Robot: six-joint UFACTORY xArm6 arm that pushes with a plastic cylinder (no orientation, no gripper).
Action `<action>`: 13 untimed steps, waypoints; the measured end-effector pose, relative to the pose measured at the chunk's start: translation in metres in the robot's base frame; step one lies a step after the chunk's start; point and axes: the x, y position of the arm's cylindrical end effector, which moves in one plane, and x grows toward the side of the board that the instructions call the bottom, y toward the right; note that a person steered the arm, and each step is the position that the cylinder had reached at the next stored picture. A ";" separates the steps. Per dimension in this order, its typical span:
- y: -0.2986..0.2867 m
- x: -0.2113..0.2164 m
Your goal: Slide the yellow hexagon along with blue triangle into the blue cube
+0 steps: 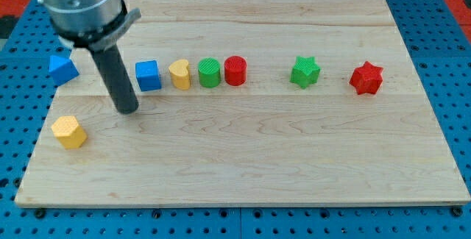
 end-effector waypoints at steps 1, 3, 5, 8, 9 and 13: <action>-0.009 0.071; -0.070 0.073; -0.075 0.023; -0.050 -0.041; -0.038 -0.045; -0.144 -0.077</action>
